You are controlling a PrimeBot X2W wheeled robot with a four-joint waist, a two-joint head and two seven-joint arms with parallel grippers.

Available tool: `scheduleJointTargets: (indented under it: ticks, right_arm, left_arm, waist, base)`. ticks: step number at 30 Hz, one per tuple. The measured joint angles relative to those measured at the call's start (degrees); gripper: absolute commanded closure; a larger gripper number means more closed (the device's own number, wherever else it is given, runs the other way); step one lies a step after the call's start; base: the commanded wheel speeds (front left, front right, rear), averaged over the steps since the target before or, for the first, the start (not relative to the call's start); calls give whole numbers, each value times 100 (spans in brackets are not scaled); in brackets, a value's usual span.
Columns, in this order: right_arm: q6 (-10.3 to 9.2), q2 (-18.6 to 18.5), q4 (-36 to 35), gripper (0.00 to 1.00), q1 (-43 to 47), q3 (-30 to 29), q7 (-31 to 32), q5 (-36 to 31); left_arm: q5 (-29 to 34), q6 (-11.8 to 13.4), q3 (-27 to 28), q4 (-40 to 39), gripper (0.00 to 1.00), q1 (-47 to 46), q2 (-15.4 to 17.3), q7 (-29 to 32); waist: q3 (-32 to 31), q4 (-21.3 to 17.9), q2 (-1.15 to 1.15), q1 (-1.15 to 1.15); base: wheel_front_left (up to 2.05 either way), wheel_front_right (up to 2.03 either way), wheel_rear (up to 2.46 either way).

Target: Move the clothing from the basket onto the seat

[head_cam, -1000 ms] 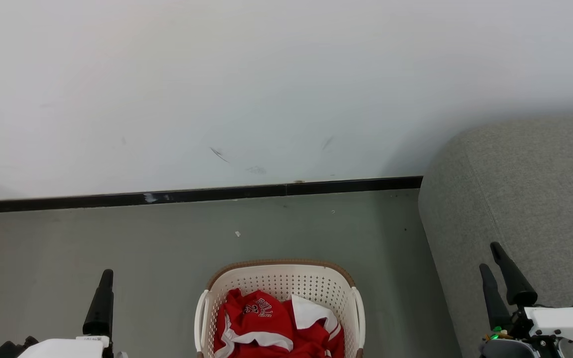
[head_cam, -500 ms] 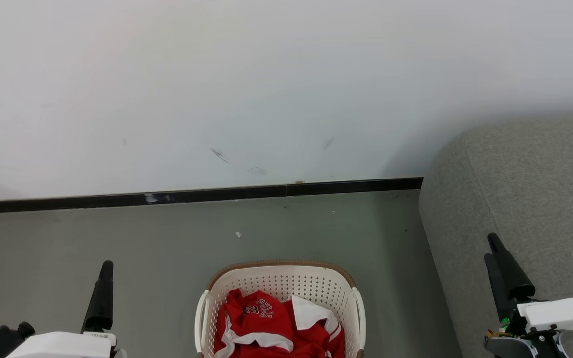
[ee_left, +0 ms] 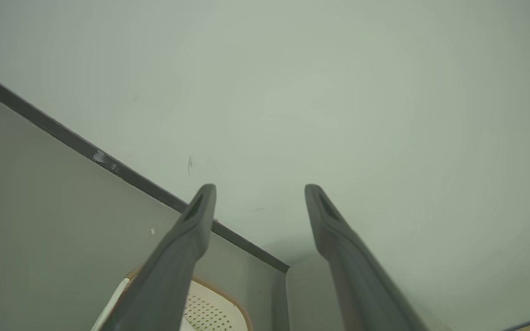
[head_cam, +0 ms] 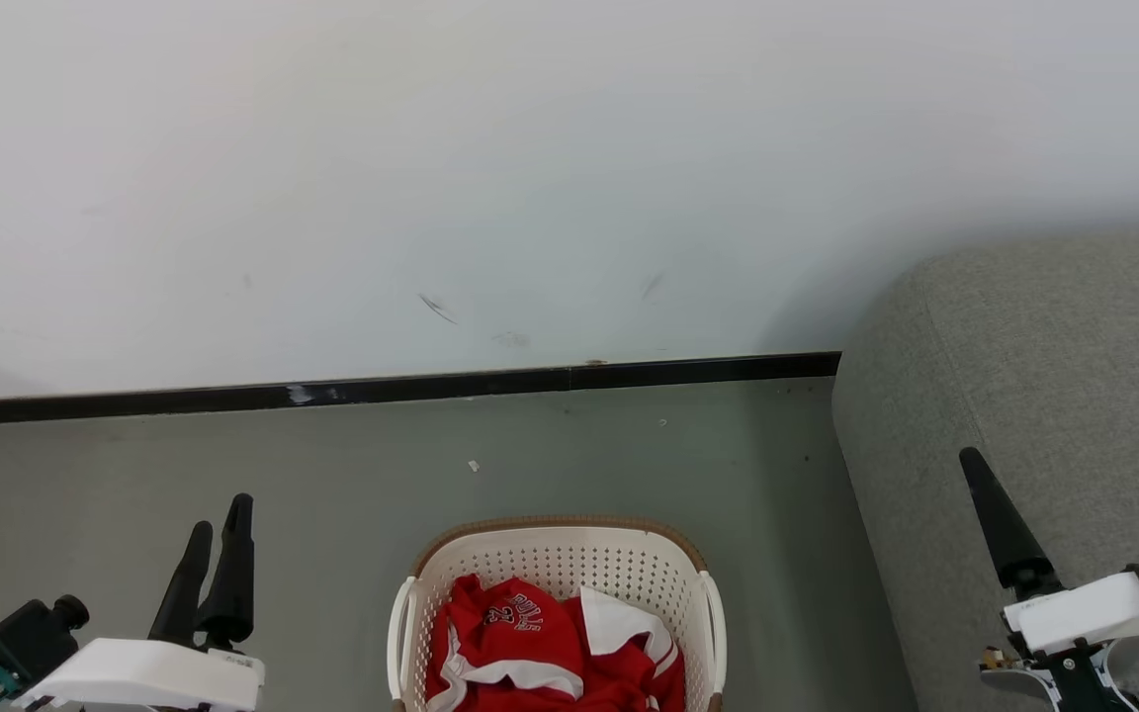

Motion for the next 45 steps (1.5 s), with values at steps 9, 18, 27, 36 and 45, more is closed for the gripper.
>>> scheduleJointTargets:
  ticks: [9,18,27,36,45]
  right_arm:
    - [0,-222,1,0,-34,224,-138,-1283]
    - [3,-229,11,0,-129,229,-291,-2425]
    - [3,-205,134,0,-129,162,-430,-3528]
    - [4,-74,292,0,-125,34,-557,-4477]
    - [4,55,310,0,-126,-1,-700,-5205]
  left_arm:
    - [1138,135,-241,18,0,0,167,-197]
    - [2221,412,-492,134,0,0,281,-367]
    - [2984,623,-654,261,0,-3,290,-571]
    - [3637,721,-771,323,0,-85,279,-754]
    - [4174,818,-812,378,0,-128,259,-901]
  waist:
    - [23,-6,0,-9]
    - [25,-14,0,-11]
    - [24,-9,0,-12]
    - [23,5,0,-12]
    - [23,30,0,-12]
  base:
    - [0,0,0]
    - [0,0,0]
    - [0,0,0]
    - [0,0,0]
    - [0,0,0]
